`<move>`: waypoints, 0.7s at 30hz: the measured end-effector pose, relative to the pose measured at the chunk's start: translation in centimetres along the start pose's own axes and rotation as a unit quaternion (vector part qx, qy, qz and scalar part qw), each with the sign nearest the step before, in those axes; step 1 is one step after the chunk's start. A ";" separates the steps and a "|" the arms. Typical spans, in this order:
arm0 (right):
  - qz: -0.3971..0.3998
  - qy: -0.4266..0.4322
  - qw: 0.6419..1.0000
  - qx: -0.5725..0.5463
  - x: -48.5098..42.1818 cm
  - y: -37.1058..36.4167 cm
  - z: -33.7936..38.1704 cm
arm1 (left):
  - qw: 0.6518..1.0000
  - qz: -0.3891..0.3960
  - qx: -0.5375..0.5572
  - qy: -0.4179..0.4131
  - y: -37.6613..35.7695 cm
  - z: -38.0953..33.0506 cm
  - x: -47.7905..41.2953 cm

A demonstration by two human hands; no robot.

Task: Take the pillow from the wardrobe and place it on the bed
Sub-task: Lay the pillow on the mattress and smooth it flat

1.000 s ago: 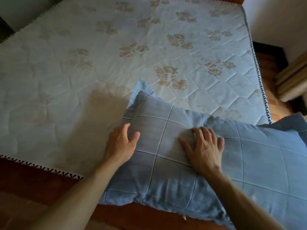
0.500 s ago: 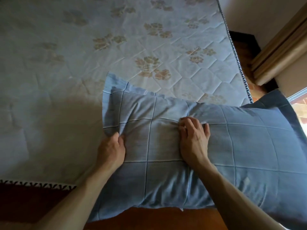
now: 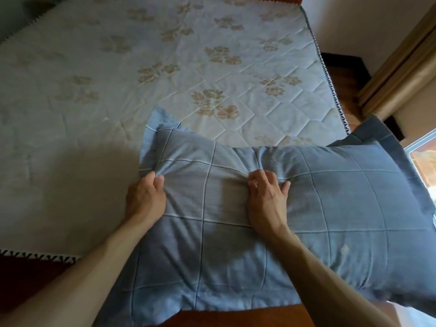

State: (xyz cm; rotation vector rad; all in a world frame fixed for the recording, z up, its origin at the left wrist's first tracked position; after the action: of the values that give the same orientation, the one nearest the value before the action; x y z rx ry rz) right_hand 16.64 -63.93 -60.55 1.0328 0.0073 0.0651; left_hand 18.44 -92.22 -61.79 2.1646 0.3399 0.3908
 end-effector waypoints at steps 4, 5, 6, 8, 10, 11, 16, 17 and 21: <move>-0.047 -0.012 0.996 -0.071 -1.8 1.1 0.7 | 1.000 -0.011 -0.006 -0.015 -0.1 -1.2 -2.8; -0.058 -0.008 0.996 -0.072 -2.3 1.2 1.0 | 1.000 -0.019 -0.003 -0.018 -0.2 -1.3 -3.4; -0.070 -0.002 0.995 -0.070 -2.8 1.3 1.3 | 0.999 -0.027 0.000 -0.026 -0.1 -1.5 -4.1; -0.095 0.001 0.993 -0.069 -3.9 1.5 1.7 | 0.998 -0.043 0.011 -0.046 0.4 -2.0 -5.7; -0.105 -0.013 0.992 -0.072 -5.1 1.5 1.8 | 0.997 -0.048 0.017 -0.063 0.7 -2.4 -7.5; -0.102 -0.021 0.992 -0.067 -5.6 1.4 1.8 | 0.997 -0.042 0.017 -0.067 0.5 -2.5 -8.3; -0.036 -0.025 0.999 0.000 -6.3 0.7 1.6 | 0.998 0.056 -0.043 0.002 -2.3 0.1 -9.3; -0.033 -0.036 0.999 0.018 -6.3 1.1 1.2 | 0.997 0.058 -0.051 0.009 -2.2 0.4 -9.4; -0.016 -0.163 0.979 0.125 -6.0 3.8 -3.2 | 1.000 0.030 0.000 -0.009 -0.6 -1.4 -11.5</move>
State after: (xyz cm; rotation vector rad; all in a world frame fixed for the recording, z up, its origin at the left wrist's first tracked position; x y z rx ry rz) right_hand 10.36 -59.57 -59.09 1.2845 -0.2727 -0.1389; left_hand 7.33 -95.17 -63.28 2.1812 0.2649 0.4053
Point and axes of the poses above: each hand's wrist, its own x-axis away from the middle knuckle, its own y-axis out of the back of the hand, z = x × y, the point moved 8 cm from there along -x, towards the middle knuckle, and after that the axes turned 6 degrees about z, right-handed, at the moved point
